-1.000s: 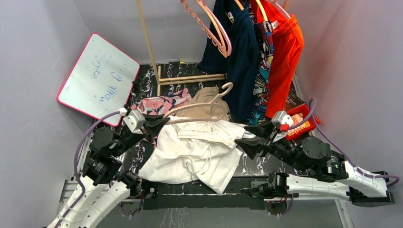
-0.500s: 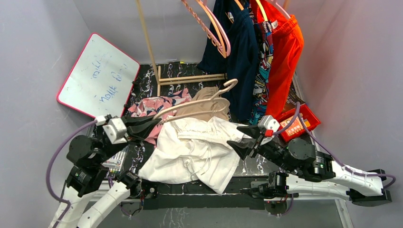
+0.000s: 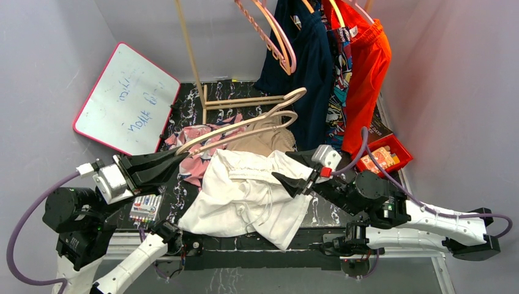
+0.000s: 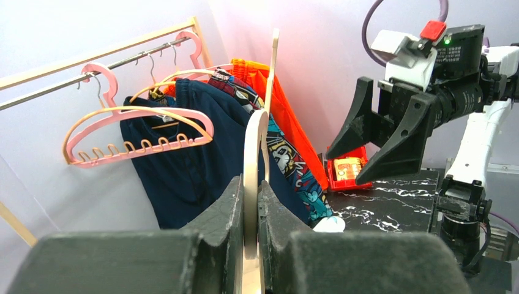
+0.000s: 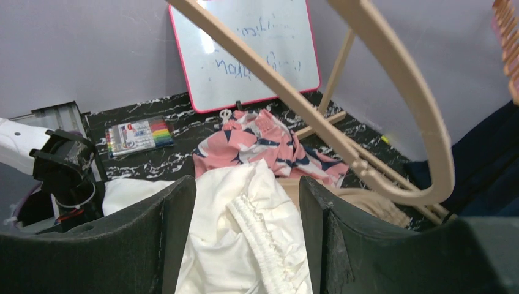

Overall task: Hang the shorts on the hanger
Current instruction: Hang the shorts on the hanger.

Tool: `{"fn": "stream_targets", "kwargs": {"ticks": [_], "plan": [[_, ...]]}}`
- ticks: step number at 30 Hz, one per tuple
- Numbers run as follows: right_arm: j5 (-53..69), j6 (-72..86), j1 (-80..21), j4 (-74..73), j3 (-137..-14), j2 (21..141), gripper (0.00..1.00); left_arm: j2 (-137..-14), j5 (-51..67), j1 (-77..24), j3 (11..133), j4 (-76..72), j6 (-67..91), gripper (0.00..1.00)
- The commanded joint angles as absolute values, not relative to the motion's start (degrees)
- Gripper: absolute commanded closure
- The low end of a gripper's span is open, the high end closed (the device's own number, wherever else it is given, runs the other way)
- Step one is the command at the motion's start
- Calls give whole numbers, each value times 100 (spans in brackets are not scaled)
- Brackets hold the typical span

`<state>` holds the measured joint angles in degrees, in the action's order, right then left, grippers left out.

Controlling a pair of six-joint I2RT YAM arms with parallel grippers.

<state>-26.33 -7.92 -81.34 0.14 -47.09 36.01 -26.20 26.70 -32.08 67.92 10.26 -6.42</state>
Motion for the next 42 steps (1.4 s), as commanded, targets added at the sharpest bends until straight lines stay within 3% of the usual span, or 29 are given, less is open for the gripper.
{"fn": "stream_targets", "kwargs": {"ticks": [1,15,22,30,34,37,42], "plan": [[-2384,-1559,-8128,953,-5277,3600,30,-2604,2568,-3215,6975,1331,-770,100],[-1413,-1818,-7705,758,-5951,4722,29,-2409,2401,-3217,6805,1408,-670,100],[866,-391,-5533,1058,-5547,5209,31,-2756,1043,-3238,6285,937,-644,100],[841,614,-4340,1701,-4818,5106,29,-3537,571,-3259,6283,249,-490,100],[1095,1726,-3311,2711,-4135,4950,29,-3755,703,-3257,6273,-92,-352,100],[2540,2620,-2440,3641,-3924,5211,31,-3794,1073,-3255,6257,-171,-188,100],[3614,3650,-1750,5337,-3489,5416,30,-3732,1867,-3260,6258,-184,134,100]]}}
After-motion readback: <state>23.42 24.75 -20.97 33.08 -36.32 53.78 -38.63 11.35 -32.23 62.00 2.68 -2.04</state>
